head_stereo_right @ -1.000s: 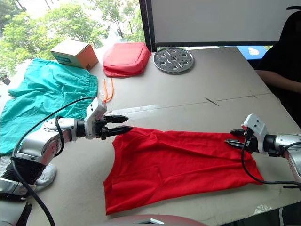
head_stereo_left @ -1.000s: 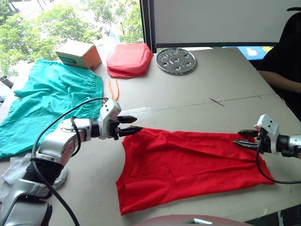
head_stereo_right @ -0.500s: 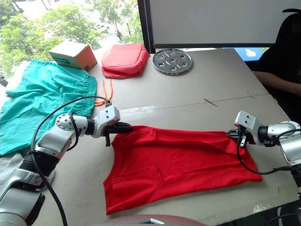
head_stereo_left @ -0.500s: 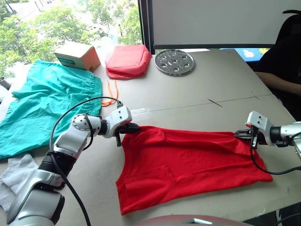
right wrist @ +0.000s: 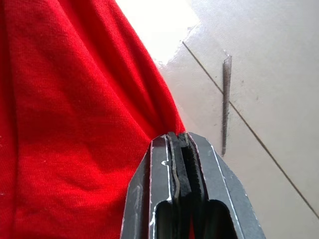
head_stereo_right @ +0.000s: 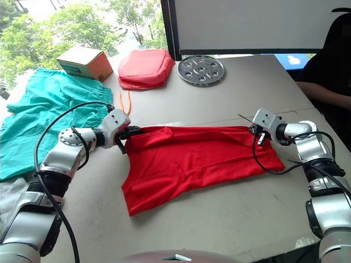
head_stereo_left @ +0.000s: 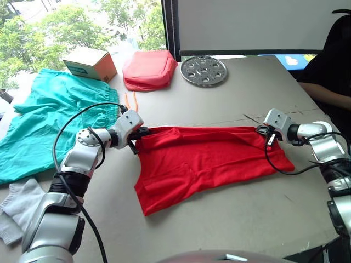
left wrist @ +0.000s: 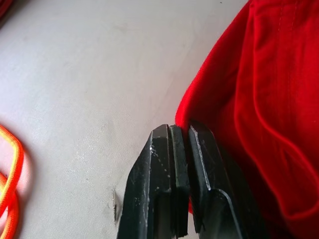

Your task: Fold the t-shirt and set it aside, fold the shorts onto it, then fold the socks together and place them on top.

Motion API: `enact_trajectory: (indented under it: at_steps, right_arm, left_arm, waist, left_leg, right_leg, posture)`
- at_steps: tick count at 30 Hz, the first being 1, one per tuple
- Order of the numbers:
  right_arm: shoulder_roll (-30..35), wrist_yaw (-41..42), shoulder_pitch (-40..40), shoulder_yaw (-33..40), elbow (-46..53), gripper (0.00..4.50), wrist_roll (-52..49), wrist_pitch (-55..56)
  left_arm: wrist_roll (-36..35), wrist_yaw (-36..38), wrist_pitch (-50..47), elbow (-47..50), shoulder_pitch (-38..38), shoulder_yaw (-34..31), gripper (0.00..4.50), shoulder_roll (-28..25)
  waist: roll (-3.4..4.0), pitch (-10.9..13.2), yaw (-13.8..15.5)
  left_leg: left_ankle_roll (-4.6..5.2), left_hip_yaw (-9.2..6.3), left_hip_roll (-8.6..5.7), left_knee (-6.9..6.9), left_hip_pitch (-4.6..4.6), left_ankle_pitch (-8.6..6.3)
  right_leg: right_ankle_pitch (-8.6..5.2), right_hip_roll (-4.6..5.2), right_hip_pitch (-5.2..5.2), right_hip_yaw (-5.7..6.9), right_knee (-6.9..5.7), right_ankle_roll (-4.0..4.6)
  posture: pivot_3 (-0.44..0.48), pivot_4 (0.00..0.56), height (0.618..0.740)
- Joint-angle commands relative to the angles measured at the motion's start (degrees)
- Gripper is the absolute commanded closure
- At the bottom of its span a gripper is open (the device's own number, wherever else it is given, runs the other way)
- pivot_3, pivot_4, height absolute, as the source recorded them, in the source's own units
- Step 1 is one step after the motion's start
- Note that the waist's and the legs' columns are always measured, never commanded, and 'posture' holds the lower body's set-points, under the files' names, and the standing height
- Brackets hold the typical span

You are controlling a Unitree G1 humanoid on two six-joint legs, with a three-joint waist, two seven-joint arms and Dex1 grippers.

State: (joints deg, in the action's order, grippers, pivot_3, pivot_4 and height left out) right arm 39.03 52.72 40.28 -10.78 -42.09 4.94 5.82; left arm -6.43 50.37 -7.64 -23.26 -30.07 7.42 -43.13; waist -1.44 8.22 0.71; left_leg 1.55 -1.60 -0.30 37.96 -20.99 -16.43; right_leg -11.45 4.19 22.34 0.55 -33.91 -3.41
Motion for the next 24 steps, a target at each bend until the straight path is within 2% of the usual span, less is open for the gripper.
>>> enact_trajectory:
  at_steps: [1, 3, 5, 7, 10, 14, 20, 24]
  right_arm:
    - [1.5, 1.2, 0.6, 1.8, -2.0, 4.20, -0.6, 1.0]
    - [2.1, 4.7, -0.5, 3.6, -0.4, 3.60, -3.6, -0.6]
    - [3.2, 4.9, -2.3, 5.0, 2.5, 2.63, -4.8, -0.9]
    - [4.1, 5.5, -4.4, 7.0, 6.7, 1.81, -7.0, -3.1]
    - [4.9, 7.3, -7.9, 10.0, 14.0, 1.81, -11.4, -8.4]
    - [5.1, 7.9, -12.4, 12.7, 22.2, 1.81, -15.4, -14.6]
    - [5.8, 9.0, -18.7, 12.5, 30.5, 1.81, -16.9, -18.1]
    - [3.1, 5.4, -17.5, 11.1, 28.3, 1.81, -14.4, -17.0]
  left_arm:
    - [-1.8, 2.2, 0.8, 1.4, 0.5, -3.1, 4.47, -0.3]
    - [-5.6, 3.8, -2.6, 3.5, 1.8, -5.6, 4.50, -0.1]
    - [-11.7, 5.9, -10.2, 7.3, 3.5, -9.0, 3.64, 0.0]
    - [-15.9, 6.4, -16.4, 10.6, 4.8, -11.7, 2.99, -0.1]
    - [-20.5, 6.2, -24.8, 13.7, 6.1, -15.0, 2.99, -0.9]
    - [-24.9, 5.9, -31.1, 18.7, 8.0, -18.2, 2.99, -1.1]
    - [-25.0, 9.9, -28.6, 27.3, 14.8, -17.4, 2.99, -3.0]
    - [-23.0, 6.8, -27.9, 26.1, 13.9, -16.6, 2.99, -1.2]
  waist:
    - [0.00, 0.0, 0.0]
    - [0.01, 0.0, -0.2]
    - [0.02, 0.0, -0.2]
    - [0.03, 0.0, -0.2]
    - [0.06, 0.0, -0.4]
    - [0.06, 0.0, -0.7]
    - [0.07, 0.0, -0.7]
    - [0.04, 0.0, -0.6]
  left_leg:
    - [-0.01, 0.00, 0.00, -0.02, 0.00, 0.01]
    - [0.04, 0.02, 0.03, -0.03, 0.02, -0.02]
    - [0.22, 0.01, 0.12, -0.04, 0.03, -0.13]
    - [0.24, 0.01, 0.19, -0.04, 0.05, -0.14]
    - [0.24, 0.03, 0.21, -0.04, 0.08, -0.14]
    - [0.24, 0.03, 0.24, -0.05, 0.13, -0.14]
    - [0.22, 0.11, 0.26, -0.16, 0.17, -0.15]
    - [0.22, 0.17, 0.27, -0.16, 0.22, -0.14]
  right_leg:
    - [0.00, 0.01, 0.00, 0.00, 0.02, 0.01]
    - [-0.02, 0.01, -0.01, -0.03, 0.01, 0.04]
    - [-0.04, 0.01, -0.01, -0.05, 0.01, 0.09]
    - [-0.04, 0.03, -0.02, -0.06, -0.03, 0.08]
    - [-0.03, 0.02, -0.03, -0.08, -0.05, 0.06]
    - [0.00, -0.01, -0.04, -0.07, -0.05, 0.00]
    - [-0.13, 0.05, -0.03, -0.14, 0.02, 0.24]
    - [-0.11, 0.07, -0.03, -0.16, 0.02, 0.27]
  posture:
    - [0.000, 0.150, 0.740]
    - [0.000, 0.150, 0.740]
    - [0.000, 0.150, 0.740]
    - [0.000, 0.150, 0.740]
    - [0.000, 0.150, 0.740]
    - [0.000, 0.150, 0.740]
    - [0.000, 0.150, 0.740]
    - [0.000, 0.150, 0.740]
